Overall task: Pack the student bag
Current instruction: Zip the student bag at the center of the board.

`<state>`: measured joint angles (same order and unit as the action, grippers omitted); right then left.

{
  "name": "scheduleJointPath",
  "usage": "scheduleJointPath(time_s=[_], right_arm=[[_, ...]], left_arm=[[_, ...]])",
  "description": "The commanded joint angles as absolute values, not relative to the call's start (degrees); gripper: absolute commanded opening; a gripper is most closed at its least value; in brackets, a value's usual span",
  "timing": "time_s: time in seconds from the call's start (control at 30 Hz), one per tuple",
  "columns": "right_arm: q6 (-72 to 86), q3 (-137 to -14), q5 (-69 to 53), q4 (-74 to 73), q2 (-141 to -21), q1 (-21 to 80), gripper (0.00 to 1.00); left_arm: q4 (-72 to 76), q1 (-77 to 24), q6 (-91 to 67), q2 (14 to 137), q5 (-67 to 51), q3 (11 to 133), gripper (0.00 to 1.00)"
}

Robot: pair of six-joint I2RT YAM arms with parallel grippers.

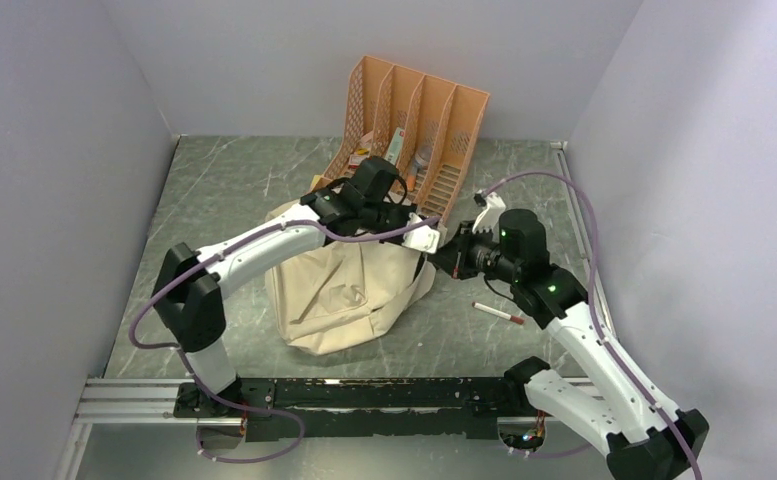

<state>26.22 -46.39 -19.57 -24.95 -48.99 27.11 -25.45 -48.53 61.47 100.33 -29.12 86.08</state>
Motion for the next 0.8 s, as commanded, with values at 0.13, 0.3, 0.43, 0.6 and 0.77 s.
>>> scheduleJointPath(time_s=[0.13,0.3,0.43,0.6,0.77], right_arm=[[27.8,-56.4,-12.8,-13.0,-47.3,27.3,0.0],[26.7,-62.2,-13.4,-10.3,-52.1,27.3,0.0],[25.7,-65.2,-13.7,-8.7,-54.7,27.3,0.0],[24.3,-68.3,-13.3,-8.3,-57.3,27.3,0.0],[25.0,-70.0,-17.1,-7.1,-59.7,27.3,0.0]], left_arm=[[-7.9,-48.8,44.3,87.4,-25.5,89.7,0.05],[-5.1,-49.0,38.9,83.6,-19.4,92.6,0.05],[-6.4,-49.1,37.5,81.6,-12.0,94.6,0.05],[-9.5,-49.1,36.1,79.8,-4.4,98.0,0.05],[-23.7,-49.1,34.2,83.4,-2.3,113.4,0.05]])
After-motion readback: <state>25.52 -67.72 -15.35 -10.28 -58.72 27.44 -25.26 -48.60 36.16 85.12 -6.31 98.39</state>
